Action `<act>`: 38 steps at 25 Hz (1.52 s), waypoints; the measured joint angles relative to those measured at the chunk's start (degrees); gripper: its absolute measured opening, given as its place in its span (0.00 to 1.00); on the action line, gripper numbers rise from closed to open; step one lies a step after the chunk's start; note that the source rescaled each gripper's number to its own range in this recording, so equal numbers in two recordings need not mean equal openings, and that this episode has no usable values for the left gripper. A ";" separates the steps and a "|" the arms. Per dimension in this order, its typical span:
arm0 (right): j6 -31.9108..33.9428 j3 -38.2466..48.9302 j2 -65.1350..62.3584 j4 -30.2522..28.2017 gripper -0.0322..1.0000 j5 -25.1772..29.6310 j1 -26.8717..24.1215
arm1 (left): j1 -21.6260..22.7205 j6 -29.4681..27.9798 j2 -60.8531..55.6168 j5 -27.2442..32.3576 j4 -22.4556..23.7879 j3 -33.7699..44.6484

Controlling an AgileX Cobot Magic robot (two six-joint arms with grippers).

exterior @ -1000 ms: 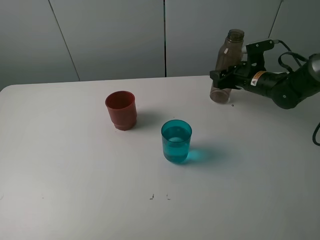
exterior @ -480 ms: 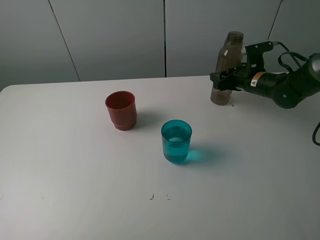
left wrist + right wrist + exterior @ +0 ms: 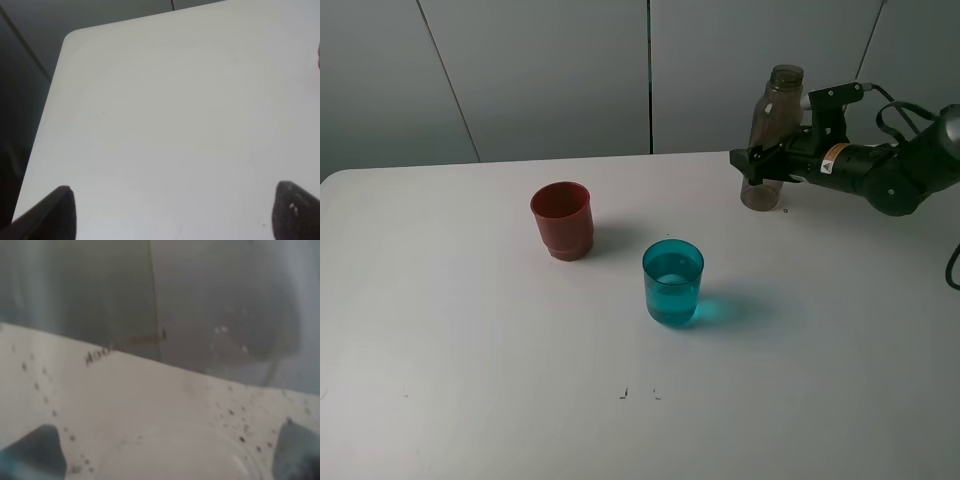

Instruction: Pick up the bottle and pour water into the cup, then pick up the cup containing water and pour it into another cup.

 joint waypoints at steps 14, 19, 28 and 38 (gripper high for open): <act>0.14 6.35 -4.02 -2.86 1.00 3.12 -0.02 | 0.00 0.00 0.00 0.00 0.00 0.00; 0.03 8.86 -6.00 -2.83 1.00 5.01 -1.38 | 0.00 0.00 0.00 0.00 0.00 0.00; -1.03 16.91 -13.21 -6.41 1.00 10.39 -2.78 | 0.00 0.00 0.00 0.00 0.00 0.00; -0.38 28.18 -26.82 -17.68 0.92 13.23 -2.88 | 0.00 0.00 0.00 0.00 0.00 0.00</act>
